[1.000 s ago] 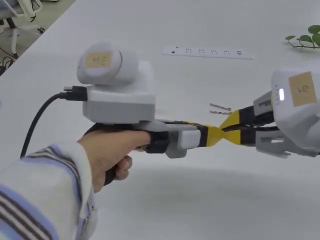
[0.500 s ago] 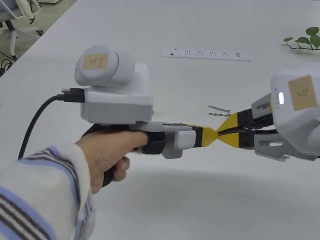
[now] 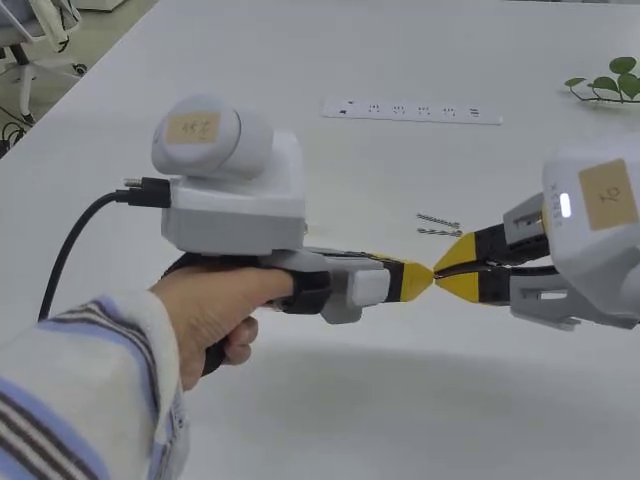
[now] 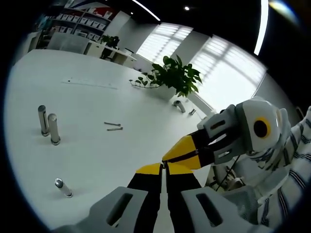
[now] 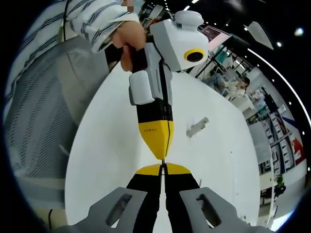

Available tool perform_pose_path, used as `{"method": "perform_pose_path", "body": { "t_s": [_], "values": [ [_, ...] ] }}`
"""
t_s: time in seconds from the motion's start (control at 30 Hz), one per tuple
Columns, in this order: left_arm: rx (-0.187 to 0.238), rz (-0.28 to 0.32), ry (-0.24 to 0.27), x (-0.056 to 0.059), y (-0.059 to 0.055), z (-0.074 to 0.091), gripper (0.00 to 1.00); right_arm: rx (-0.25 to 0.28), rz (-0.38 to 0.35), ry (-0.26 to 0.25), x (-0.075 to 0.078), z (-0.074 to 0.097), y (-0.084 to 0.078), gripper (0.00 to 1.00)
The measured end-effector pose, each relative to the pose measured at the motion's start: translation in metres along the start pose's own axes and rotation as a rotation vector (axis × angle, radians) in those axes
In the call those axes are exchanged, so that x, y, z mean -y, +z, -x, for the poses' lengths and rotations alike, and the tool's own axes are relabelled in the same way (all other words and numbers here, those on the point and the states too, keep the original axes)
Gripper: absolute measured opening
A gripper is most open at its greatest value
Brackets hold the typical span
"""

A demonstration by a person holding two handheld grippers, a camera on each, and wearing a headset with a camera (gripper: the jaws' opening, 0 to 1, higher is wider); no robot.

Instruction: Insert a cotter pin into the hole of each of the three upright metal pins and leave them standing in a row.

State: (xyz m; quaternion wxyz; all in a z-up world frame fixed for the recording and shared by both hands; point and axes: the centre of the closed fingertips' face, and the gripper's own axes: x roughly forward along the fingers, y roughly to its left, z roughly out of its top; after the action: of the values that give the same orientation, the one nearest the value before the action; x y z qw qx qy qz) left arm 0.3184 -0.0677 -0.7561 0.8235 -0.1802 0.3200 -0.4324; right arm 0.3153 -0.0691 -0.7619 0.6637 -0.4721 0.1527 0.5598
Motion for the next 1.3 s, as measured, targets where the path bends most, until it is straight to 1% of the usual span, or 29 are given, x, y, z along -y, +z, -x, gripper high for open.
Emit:
{"method": "perform_pose_path", "body": {
  "t_s": [0.2, 0.4, 0.43, 0.5, 0.63, 0.83, 0.93, 1.03, 1.13, 1.2, 1.3],
  "values": [
    [-0.002, 0.002, -0.004, 0.001, 0.0, 0.001, 0.0, 0.006, -0.01, -0.001, 0.0, 0.001, 0.001, 0.02],
    [-0.017, -0.01, -0.009, 0.003, -0.002, 0.003, 0.0, 0.016, -0.016, 0.005, -0.003, 0.002, 0.003, 0.02],
    [-0.02, -0.008, -0.009, 0.003, -0.002, 0.003, 0.0, 0.017, -0.016, 0.007, -0.003, 0.002, 0.003, 0.02],
    [-0.025, 0.013, -0.017, 0.004, -0.003, 0.004, 0.0, 0.019, -0.016, 0.01, -0.004, 0.003, 0.003, 0.02],
    [-0.014, 0.037, -0.026, 0.004, -0.001, 0.005, 0.0, 0.028, -0.022, 0.006, -0.004, 0.004, 0.005, 0.02],
    [-0.008, 0.033, -0.028, 0.005, 0.0, 0.005, 0.0, 0.032, -0.023, 0.004, -0.003, 0.005, 0.007, 0.02],
    [-0.012, 0.043, -0.032, 0.005, 0.0, 0.006, 0.0, 0.04, -0.033, 0.006, -0.004, 0.006, 0.007, 0.02],
    [-0.015, 0.039, -0.032, 0.005, -0.001, 0.007, 0.0, 0.042, -0.041, 0.01, -0.005, 0.006, 0.008, 0.02],
    [-0.004, 0.019, -0.026, 0.007, 0.001, 0.008, 0.0, 0.051, -0.046, 0.007, -0.004, 0.007, 0.009, 0.03],
    [-0.003, 0.006, -0.027, 0.007, 0.001, 0.009, 0.0, 0.059, -0.066, 0.009, -0.004, 0.008, 0.01, 0.03],
    [-0.001, -0.001, -0.033, 0.009, 0.002, 0.011, 0.0, 0.053, -0.08, 0.012, -0.004, 0.006, 0.006, 0.06]
  ]
}}
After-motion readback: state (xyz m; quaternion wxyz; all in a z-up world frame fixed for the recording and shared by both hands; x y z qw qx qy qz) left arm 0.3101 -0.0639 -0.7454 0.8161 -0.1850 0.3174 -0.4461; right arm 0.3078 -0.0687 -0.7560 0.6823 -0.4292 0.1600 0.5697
